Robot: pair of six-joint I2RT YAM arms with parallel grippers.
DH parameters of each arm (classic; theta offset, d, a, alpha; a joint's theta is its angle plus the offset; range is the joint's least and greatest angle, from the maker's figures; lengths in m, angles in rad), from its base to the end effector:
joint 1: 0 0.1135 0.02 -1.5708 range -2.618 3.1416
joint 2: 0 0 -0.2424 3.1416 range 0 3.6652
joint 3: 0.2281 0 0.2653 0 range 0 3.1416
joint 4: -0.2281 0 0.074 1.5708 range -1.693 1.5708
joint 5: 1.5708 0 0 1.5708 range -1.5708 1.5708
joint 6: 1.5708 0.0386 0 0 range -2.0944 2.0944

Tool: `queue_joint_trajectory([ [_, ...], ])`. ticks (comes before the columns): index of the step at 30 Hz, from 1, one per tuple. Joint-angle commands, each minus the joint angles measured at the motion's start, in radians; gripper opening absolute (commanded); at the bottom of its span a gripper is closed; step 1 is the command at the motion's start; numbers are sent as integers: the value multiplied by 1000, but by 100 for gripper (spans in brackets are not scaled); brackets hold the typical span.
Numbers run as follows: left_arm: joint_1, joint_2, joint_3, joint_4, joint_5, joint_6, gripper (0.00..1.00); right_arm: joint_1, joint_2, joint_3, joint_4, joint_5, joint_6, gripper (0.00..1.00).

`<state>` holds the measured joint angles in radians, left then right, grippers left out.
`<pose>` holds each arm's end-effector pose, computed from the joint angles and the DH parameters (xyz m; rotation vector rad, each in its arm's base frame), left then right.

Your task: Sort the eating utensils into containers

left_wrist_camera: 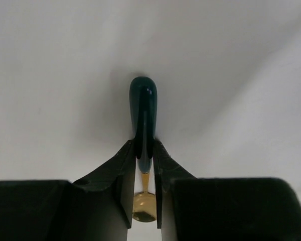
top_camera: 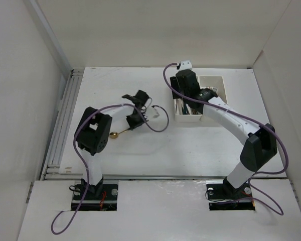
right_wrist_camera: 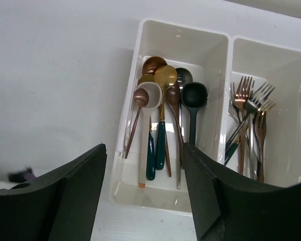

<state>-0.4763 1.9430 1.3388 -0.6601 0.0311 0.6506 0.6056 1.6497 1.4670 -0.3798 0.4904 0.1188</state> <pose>0.3450 -0.1794 0.1345 1.5192 2.3919 -0.0058 0.3355 0.2102 0.3096 -0.2185 2.0499 -0.0787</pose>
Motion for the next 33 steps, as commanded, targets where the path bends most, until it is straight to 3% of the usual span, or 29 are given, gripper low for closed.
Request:
queue_joint_trajectory([
  [1,-91,69,-21,42,124,105,2,2,-82,-26,50,40,-10,68],
  [4,-140,82,-21,10,161,150,9,2,-112,-60,59,51,-10,68],
  [5,-151,91,-36,1,170,162,24,2,-113,-69,70,63,-10,70],
  [6,-163,91,-46,-10,170,162,32,2,-126,-83,70,63,-10,70],
  [8,-163,91,-58,-10,170,162,39,2,-139,-92,70,63,-10,70],
  [9,-163,80,-58,-10,170,131,47,2,-139,-102,70,63,-10,70],
  [12,-145,71,-58,-10,196,57,55,2,-151,-114,81,63,-10,70],
  [16,-93,27,11,34,253,-171,56,2,-174,-132,90,63,-10,70],
  [18,-56,-18,20,118,262,-402,56,2,-186,-142,90,63,-1,70],
  [22,63,-258,-87,294,290,-642,59,2,-206,-172,90,63,-1,70],
  [25,120,-309,-102,282,312,-660,57,2,-226,-192,81,63,-1,70],
  [29,120,-178,-93,-18,400,-557,44,2,-235,-203,81,74,8,70],
  [33,124,-150,-112,-97,460,-436,42,2,-235,-194,81,83,8,70],
])
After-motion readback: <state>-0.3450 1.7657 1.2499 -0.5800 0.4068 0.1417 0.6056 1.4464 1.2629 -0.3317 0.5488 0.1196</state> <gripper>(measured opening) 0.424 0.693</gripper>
